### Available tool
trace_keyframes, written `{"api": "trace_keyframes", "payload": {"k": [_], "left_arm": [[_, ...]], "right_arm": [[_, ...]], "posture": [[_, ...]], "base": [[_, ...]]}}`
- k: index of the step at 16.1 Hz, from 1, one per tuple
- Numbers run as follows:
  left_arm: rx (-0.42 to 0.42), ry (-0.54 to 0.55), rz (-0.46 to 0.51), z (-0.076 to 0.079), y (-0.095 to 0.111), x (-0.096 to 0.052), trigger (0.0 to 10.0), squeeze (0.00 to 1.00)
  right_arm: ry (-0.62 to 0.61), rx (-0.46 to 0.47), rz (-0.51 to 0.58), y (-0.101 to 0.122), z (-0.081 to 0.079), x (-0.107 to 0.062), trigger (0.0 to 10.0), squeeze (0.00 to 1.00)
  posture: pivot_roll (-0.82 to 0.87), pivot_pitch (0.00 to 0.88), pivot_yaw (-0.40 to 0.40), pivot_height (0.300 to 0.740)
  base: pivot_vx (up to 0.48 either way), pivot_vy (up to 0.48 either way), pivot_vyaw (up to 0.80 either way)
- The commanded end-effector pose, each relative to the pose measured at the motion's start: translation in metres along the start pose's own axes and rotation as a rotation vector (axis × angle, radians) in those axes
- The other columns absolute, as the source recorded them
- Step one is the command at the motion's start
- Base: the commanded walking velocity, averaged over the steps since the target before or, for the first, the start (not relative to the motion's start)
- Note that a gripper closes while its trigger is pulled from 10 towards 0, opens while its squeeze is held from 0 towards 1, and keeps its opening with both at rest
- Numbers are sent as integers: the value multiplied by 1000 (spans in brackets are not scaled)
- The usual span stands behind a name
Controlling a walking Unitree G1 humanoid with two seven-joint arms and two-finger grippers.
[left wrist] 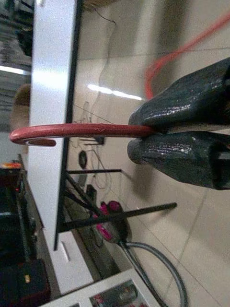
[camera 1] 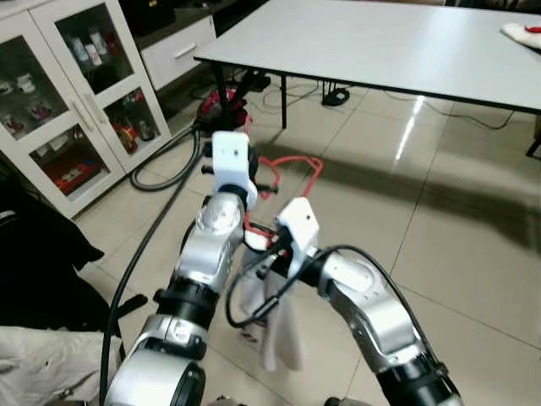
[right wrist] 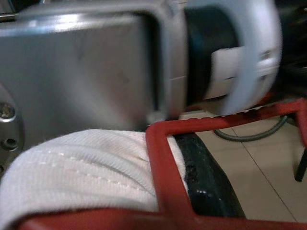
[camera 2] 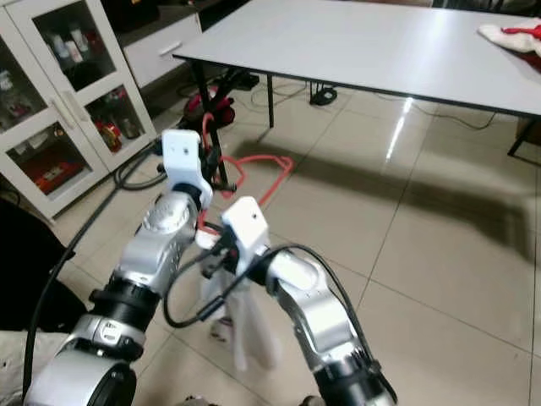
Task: Hang hanger
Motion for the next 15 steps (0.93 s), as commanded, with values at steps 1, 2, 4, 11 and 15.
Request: {"api": "trace_keyframes", "payload": {"k": [1, 2, 4, 11, 15], "left_arm": [[29, 9, -113, -4, -38, -9, 10000, 0], [34, -10, -113, -1, -43, -11, 10000, 0], [39, -55, -108, 5, -49, -15, 10000, 0], [-153, -54, -195, 4, -76, -30, 10000, 0], [14, 1, -158, -8, -77, -34, 10000, 0]], "right_arm": [[-1, -43, 144, 35, -1, -4, 0, 0], [-64, 29, 114, 16, 15, -10, 0, 0], [-165, 64, 73, -7, 36, -17, 0, 0], [-386, 163, -72, -78, 72, -54, 0, 0], [-370, 307, -65, -89, 69, -63, 0, 0]], "posture": [[-131, 39, 109, 740], [-133, 39, 111, 740], [-135, 40, 111, 740], [-123, 45, 99, 740], [-121, 44, 91, 740]], "base": [[0, 0, 0], [0, 0, 0], [0, 0, 0], [0, 0, 0], [0, 0, 0]]}}
Point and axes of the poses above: a point about 5 cm out from each wrist's last joint towards the gripper, its own x axis pointing out of the wrist towards the gripper, its own y axis along the axis of the wrist's last joint, z = x × y, the point moved 6 cm from there along x, pointing out of the wrist towards the gripper, and after that the axes turned 6 degrees about x, right-handed, at the moved point
